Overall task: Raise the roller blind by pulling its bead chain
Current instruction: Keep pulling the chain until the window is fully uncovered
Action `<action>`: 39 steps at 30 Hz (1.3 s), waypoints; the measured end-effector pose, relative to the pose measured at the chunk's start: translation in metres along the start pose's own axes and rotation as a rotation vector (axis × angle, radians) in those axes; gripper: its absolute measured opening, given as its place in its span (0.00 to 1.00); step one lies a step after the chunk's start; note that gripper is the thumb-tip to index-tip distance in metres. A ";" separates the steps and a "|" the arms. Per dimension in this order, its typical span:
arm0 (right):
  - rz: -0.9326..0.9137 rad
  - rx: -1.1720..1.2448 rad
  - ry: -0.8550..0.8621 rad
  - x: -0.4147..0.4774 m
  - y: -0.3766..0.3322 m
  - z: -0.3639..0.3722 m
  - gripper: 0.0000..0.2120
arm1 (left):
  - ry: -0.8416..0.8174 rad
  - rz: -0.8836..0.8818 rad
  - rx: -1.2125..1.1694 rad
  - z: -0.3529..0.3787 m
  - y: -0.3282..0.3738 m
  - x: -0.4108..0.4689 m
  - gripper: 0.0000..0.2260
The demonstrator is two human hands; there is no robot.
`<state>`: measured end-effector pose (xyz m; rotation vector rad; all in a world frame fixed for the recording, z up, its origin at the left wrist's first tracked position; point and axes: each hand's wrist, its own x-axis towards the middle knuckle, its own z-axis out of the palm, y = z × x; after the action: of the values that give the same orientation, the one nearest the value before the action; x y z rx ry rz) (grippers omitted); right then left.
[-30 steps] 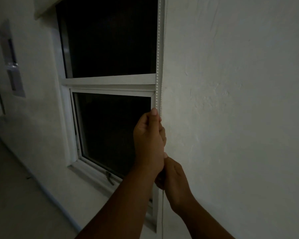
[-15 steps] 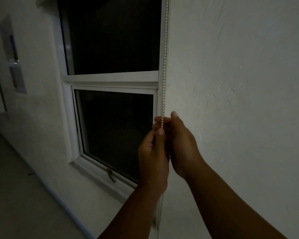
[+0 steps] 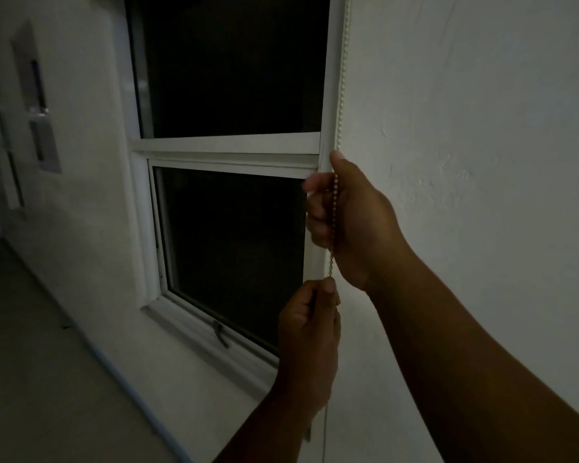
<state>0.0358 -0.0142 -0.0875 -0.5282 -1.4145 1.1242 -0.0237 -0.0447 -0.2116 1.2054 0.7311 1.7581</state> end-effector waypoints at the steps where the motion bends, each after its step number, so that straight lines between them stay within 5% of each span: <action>1: -0.003 0.000 0.015 -0.001 0.003 0.000 0.24 | -0.001 -0.007 0.014 -0.001 -0.002 -0.002 0.12; 9: -0.138 -0.111 0.122 -0.017 0.033 -0.001 0.27 | -0.011 -0.109 0.027 -0.009 -0.016 -0.013 0.13; 17: -0.167 -0.144 0.188 -0.033 0.045 -0.017 0.26 | -0.238 -0.179 0.163 -0.016 -0.018 0.006 0.10; 19: -0.170 -0.174 0.188 -0.037 0.051 -0.020 0.26 | -0.203 -0.221 0.099 -0.014 -0.006 0.013 0.21; 29: -0.157 -0.313 0.192 -0.057 0.086 -0.019 0.25 | -0.315 0.119 0.129 0.014 0.053 0.056 0.16; 34: -0.122 -0.326 0.185 -0.065 0.106 -0.017 0.25 | -0.239 0.212 0.066 0.032 0.068 0.069 0.13; 39: 0.052 -0.256 0.270 -0.065 0.118 -0.023 0.21 | -0.044 0.071 -0.247 0.039 0.065 0.072 0.12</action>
<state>0.0355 -0.0107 -0.2238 -0.8696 -1.3191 0.8781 -0.0204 -0.0107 -0.1132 1.1085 0.4348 1.8144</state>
